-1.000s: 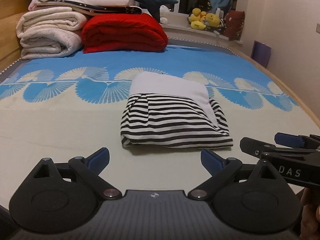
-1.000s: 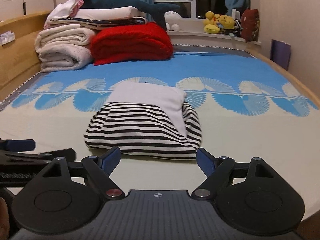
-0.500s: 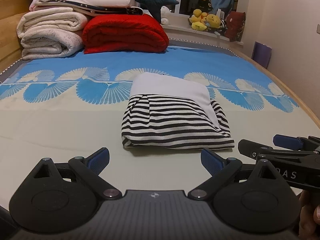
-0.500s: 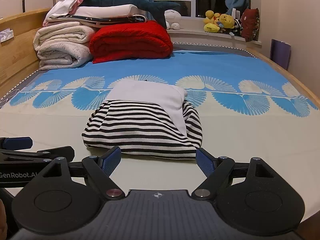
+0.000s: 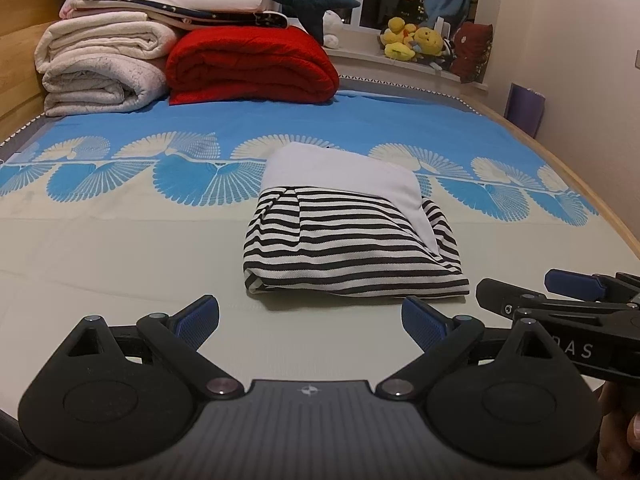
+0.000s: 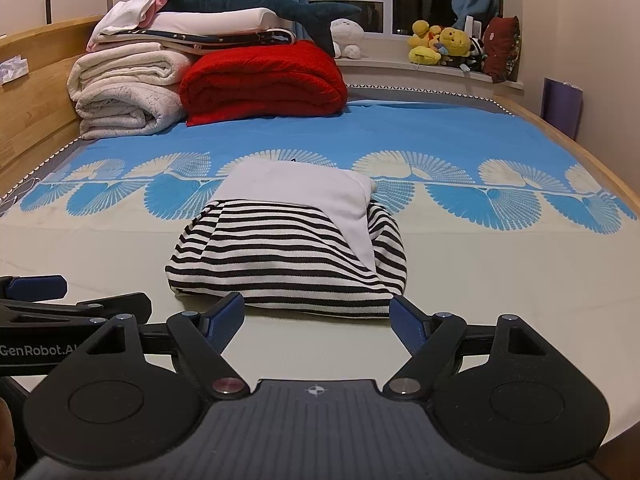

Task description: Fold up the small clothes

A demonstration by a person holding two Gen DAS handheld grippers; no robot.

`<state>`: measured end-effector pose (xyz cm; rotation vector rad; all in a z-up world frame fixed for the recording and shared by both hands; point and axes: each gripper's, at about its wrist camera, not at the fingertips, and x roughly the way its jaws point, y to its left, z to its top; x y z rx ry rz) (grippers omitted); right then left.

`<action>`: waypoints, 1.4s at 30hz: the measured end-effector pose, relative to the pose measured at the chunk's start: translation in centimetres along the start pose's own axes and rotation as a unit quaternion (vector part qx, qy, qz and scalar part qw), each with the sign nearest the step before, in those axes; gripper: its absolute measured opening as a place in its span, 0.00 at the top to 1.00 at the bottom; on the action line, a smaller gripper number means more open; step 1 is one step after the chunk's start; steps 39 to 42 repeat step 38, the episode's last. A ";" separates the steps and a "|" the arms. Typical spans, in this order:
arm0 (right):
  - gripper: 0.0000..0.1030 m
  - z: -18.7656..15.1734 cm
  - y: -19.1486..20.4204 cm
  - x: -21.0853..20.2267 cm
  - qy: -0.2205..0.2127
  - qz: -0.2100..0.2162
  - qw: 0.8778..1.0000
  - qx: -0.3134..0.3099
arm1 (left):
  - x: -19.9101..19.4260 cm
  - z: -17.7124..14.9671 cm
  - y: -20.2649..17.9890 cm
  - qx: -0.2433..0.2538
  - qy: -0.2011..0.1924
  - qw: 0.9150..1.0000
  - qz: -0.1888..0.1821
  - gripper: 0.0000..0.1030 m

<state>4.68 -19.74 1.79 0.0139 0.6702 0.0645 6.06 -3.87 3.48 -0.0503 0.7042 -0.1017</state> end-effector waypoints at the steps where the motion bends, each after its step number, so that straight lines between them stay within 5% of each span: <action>1: 0.22 0.0 0.0 0.0 0.000 0.000 1.000 0.000 | 0.0 0.0 0.0 0.000 0.000 1.000 0.000 0.04; 42: 0.23 0.0 0.2 0.1 0.001 0.001 1.000 0.002 | 0.2 -0.2 -0.3 -0.008 0.003 1.000 -0.002 0.04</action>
